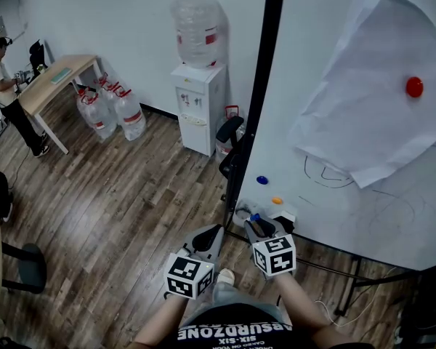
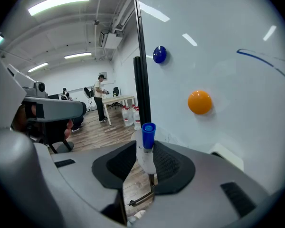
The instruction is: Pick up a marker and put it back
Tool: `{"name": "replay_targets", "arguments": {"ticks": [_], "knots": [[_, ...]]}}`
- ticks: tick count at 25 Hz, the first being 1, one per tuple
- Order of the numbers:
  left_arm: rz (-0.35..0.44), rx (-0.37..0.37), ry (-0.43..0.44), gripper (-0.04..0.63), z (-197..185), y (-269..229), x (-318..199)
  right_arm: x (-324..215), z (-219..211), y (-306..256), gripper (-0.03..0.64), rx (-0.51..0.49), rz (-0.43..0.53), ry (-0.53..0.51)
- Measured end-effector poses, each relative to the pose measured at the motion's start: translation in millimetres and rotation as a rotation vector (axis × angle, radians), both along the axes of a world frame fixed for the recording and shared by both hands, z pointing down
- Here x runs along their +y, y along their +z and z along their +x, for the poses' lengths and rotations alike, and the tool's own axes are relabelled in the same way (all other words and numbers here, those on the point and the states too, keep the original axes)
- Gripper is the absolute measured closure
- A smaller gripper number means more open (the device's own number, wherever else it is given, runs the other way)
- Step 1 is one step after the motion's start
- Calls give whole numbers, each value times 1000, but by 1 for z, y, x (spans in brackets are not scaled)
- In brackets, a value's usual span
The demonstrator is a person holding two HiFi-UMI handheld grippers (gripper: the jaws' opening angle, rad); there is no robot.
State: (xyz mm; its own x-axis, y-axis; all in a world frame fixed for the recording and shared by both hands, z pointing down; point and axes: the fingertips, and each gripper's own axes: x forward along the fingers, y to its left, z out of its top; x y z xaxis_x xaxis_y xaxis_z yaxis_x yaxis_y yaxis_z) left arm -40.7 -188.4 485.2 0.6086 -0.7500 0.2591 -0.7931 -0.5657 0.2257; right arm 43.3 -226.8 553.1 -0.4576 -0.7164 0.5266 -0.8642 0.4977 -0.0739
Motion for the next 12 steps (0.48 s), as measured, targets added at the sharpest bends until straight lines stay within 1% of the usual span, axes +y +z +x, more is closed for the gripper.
{"name": "replay_targets", "arguments": {"ticks": [12], "knots": [[3,-1,5,588,8,1,6,11,8,5,525,-4,-9,7]]}}
